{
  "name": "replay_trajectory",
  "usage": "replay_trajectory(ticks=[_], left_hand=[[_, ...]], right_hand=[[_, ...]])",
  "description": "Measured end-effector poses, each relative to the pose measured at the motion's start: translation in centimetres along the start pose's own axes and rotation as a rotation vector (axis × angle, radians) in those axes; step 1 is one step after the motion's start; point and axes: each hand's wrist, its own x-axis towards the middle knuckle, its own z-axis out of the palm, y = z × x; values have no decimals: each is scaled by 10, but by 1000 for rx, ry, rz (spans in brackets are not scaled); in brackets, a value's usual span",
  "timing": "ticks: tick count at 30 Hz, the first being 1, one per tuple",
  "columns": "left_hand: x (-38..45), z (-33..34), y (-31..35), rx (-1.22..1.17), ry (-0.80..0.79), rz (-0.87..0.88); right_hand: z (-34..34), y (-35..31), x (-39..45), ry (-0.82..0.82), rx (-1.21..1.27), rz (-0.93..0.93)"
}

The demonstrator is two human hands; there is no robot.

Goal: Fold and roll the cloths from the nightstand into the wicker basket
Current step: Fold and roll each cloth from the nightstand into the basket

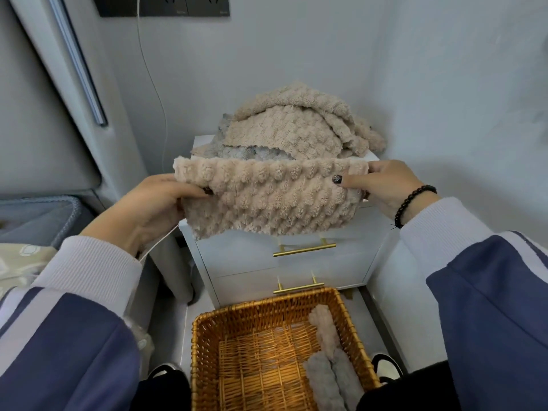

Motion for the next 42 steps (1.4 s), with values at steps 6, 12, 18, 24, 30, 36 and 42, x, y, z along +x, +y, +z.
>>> replay_trajectory(ticks=[6, 12, 18, 24, 30, 36, 42], left_hand=[[-47, 16, 18, -155, -75, 113], [-75, 37, 0, -217, -25, -54], [-74, 46, -6, -240, -6, -128], [-60, 51, -11, -118, -23, -107], [-40, 59, -18, 52, 4, -65], [-35, 73, -25, 289, -30, 65], [-39, 87, -28, 274, -49, 108]], right_hand=[[-25, -23, -49, -94, 446, -36], [-28, -8, -87, 50, 206, -67], [-31, 4, -83, 128, -98, -78], [-28, 12, -57, 188, -425, -59], [-8, 12, -44, 236, -621, -100], [18, 4, -45, 206, -554, -210], [45, -1, -61, 56, -316, -144]])
